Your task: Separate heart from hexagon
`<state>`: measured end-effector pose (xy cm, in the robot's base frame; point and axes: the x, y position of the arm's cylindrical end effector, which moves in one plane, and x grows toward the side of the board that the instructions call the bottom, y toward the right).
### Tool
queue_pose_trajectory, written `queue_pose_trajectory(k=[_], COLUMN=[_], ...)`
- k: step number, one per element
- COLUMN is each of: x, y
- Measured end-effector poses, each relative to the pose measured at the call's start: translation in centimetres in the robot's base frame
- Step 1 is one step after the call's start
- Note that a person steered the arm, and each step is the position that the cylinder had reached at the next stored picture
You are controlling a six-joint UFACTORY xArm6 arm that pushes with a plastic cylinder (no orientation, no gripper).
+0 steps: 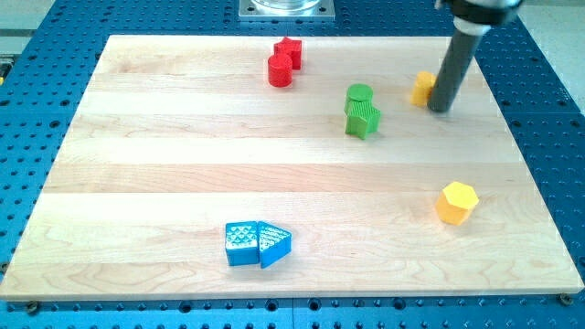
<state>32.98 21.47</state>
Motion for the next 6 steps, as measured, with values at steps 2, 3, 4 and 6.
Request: queue_pose_trajectory(k=[2, 3, 4, 6], x=[-1.3, 1.9, -2.8, -2.4], y=[1.3, 1.3, -1.1, -2.9])
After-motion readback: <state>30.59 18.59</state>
